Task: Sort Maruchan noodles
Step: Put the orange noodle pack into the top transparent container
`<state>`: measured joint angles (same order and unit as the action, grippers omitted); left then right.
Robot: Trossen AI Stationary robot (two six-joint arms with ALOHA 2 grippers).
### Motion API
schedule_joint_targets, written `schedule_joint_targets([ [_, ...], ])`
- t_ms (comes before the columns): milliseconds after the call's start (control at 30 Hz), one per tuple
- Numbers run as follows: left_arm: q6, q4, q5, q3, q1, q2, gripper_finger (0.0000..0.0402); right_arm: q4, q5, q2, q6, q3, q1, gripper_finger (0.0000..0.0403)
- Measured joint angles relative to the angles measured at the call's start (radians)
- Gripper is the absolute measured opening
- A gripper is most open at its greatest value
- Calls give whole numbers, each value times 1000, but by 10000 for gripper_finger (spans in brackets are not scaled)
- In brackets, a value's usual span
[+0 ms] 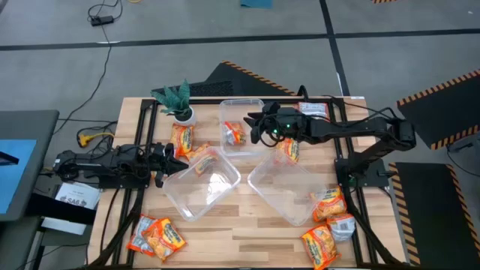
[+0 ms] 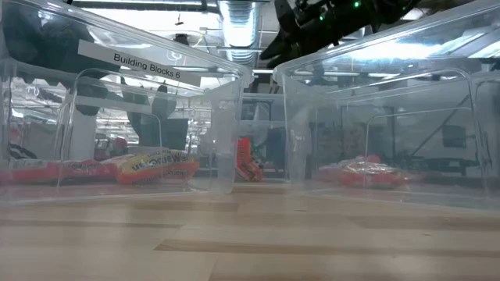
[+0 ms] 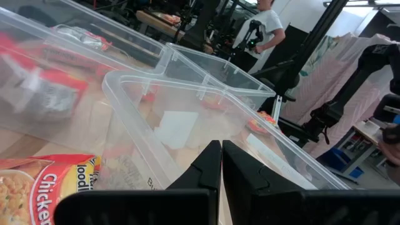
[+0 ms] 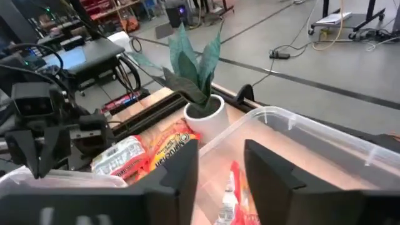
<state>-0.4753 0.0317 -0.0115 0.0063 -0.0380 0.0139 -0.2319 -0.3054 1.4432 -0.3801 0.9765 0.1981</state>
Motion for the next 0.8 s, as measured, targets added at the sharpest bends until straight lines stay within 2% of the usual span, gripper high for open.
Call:
schedule_joint_targets([
  [133, 0, 0, -1, 0, 0, 0, 0, 222, -7, -77, 12, 14, 9, 205],
  [267, 0, 0, -1, 0, 0, 0, 0, 502, -27, -185, -7, 23, 21, 226],
  [500, 0, 0, -1, 0, 0, 0, 0, 1003, -199, -283, -281, 7, 38, 227],
  [600, 0, 0, -1, 0, 0, 0, 0, 1055, -216, -275, -380, -44, 88, 224],
  [700, 0, 0, 0, 0, 0, 0, 0, 955, -212, -251, -390, -122, 167, 224],
  [800, 0, 0, 0, 0, 0, 0, 0, 830, -159, -232, -386, -190, 265, 224],
])
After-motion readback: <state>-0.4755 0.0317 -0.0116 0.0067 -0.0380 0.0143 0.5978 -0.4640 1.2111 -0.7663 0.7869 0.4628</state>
